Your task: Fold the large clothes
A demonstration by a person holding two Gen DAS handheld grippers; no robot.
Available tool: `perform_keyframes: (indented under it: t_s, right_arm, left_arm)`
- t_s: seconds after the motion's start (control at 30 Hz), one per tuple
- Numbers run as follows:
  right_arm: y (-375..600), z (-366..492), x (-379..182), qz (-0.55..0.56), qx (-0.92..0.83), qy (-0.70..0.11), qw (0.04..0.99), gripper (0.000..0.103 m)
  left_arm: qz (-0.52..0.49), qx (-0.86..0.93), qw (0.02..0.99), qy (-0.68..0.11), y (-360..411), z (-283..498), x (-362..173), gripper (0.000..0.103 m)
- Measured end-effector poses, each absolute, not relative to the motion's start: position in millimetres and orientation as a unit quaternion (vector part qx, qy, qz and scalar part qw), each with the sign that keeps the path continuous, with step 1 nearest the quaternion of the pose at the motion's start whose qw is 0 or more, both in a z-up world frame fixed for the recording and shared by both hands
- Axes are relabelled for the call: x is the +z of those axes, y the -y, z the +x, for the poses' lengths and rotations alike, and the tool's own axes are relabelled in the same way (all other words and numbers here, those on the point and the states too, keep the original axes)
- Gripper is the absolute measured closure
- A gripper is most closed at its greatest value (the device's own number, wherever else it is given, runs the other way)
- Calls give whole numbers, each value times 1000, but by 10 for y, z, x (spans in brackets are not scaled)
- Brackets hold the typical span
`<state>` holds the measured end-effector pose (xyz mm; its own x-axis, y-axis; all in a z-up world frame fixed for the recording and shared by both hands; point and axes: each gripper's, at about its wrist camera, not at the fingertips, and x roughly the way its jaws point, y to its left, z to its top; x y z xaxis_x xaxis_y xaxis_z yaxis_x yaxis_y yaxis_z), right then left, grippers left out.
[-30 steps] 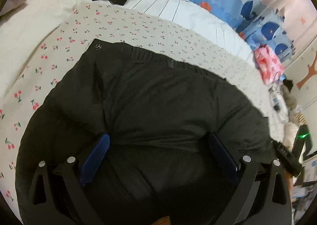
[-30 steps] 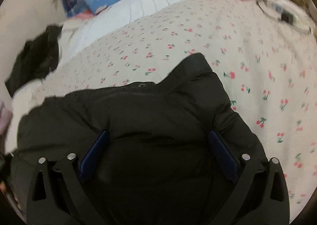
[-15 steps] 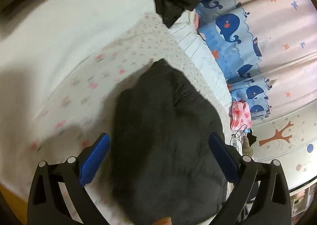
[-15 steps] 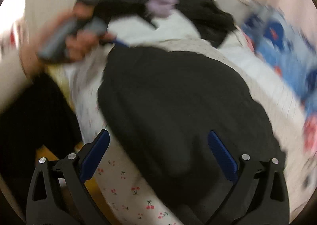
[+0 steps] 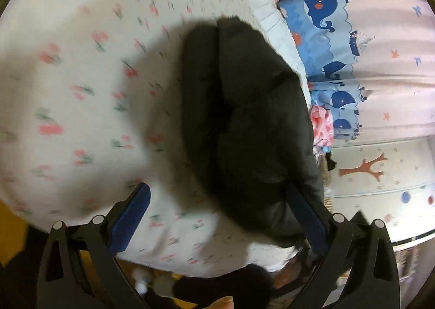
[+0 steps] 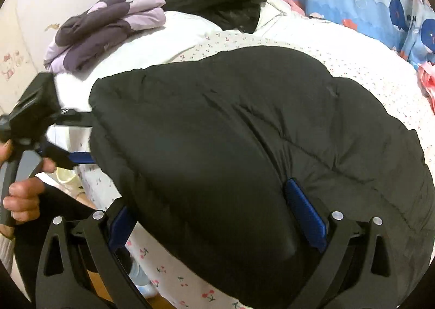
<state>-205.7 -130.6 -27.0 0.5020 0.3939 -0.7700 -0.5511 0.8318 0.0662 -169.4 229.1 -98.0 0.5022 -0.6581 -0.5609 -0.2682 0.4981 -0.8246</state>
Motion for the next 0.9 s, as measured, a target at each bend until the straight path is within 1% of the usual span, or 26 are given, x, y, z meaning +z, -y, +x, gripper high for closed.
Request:
perform_keyframes:
  t_s: [0.1,0.17,0.27,0.37,0.4,0.47,0.53,0.57,0.6,0.67,0.73,0.9]
  right_arm:
    - [1353,-2068,-186,-85,286,-430,852,7]
    - [1429,-2063,-81,-72,304,-429,848,7]
    - [1821,-2133,191,-22,283,-388,877,7]
    - [2578,-2149,369,36,187,-349,918,7]
    - [2843,-2128,342,57,154,-349,923,7]
    - [3357,-2051,146,109,93,-371,917,7]
    - [3735,-1923,-274,148,49,-432,888,7]
    - [3783,-1868,-493,151,60,-466,870,7]
    - [3769,-1868,-626,140,76,-475,866,7]
    - [3687,-1930,-636,106,76,-475,871,7]
    - [3652,-1941,-492,96,71,-469,875,7]
    - [3297,-1919,29,46,89,-399,911,7]
  left_arm:
    - [-516,-160,697,-472,-2153,-1518,-1064,7]
    - [-514,-148,702,-471,-2098,-1429,-1067,7]
    - [-520,-136,701,-468,-2057,-1368,-1072,8]
    - [-539,-111,726,-414,-2175,-1535,-995,8]
    - [-542,-111,727,-406,-2197,-1567,-995,8]
    - [-541,-120,723,-413,-2167,-1551,-1036,7]
    - [-540,-136,711,-430,-2067,-1473,-1088,7]
    - [-527,-138,713,-441,-2000,-1426,-1095,7]
    - [-516,-139,718,-447,-1944,-1387,-1095,7]
    - [-508,-126,725,-447,-1894,-1349,-1099,7]
    - [-508,-112,733,-439,-1875,-1337,-1085,7]
    - [-524,-128,737,-408,-1805,-1402,-994,7]
